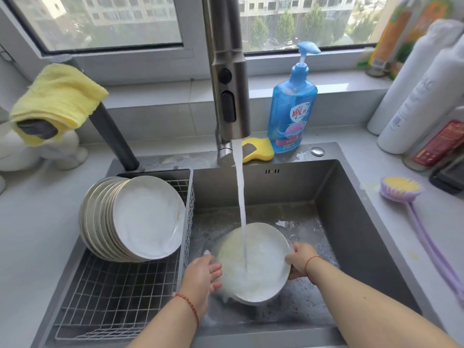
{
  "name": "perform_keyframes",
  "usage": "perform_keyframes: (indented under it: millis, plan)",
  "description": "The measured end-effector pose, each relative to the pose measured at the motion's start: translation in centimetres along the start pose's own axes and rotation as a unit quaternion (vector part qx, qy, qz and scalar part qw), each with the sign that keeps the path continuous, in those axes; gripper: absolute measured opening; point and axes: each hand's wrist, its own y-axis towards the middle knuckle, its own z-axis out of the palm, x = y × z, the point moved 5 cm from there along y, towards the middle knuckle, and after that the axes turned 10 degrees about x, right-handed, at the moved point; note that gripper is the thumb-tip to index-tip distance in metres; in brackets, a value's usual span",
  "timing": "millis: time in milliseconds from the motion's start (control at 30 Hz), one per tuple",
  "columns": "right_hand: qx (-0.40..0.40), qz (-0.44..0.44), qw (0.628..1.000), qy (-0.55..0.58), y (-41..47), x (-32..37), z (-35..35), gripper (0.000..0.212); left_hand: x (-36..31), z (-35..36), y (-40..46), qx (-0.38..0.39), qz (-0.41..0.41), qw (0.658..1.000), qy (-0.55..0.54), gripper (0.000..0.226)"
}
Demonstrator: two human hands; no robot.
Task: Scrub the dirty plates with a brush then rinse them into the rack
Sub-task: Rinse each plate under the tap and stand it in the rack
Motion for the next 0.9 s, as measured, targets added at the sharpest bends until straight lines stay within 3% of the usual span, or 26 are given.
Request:
perform_keyframes:
  millis: [200,367,467,567,667,767,833,900]
  plan:
    - [0.017,0.003,0.999,0.043,-1.8,-0.1,0.1,0.044,0.5,-0.1,0.2,0.003,-0.030,1.000,-0.007,0.047]
    - [0.044,-0.024,0.996,0.078,-4.5,0.7,-1.0,0.041,0.9,-0.4,0.7,-0.008,-0.054,0.998,-0.009,0.054]
    - [0.070,-0.050,0.990,0.107,-6.3,1.6,-1.5,0.040,1.2,0.7,0.4,0.068,-0.072,0.992,-0.083,0.050]
    - [0.090,-0.076,0.987,0.112,-8.0,2.6,-1.6,0.034,1.4,2.3,0.0,0.172,-0.077,0.964,-0.187,0.052]
    - [0.070,-0.087,0.990,0.083,-9.2,3.3,-1.5,0.032,1.0,2.6,-0.2,0.189,-0.033,0.958,-0.214,0.040]
    - [-0.019,-0.147,0.984,-0.102,-10.5,4.1,-1.5,0.039,0.5,2.4,-0.3,0.181,0.005,0.964,-0.194,0.034]
    - [-0.094,-0.213,0.914,-0.331,-12.0,4.8,-1.0,0.048,0.4,2.3,-0.2,0.173,0.022,0.969,-0.177,0.035]
    - [-0.074,-0.240,0.829,-0.500,-13.5,4.9,1.0,0.074,0.3,2.2,-0.1,0.163,0.036,0.971,-0.169,0.038]
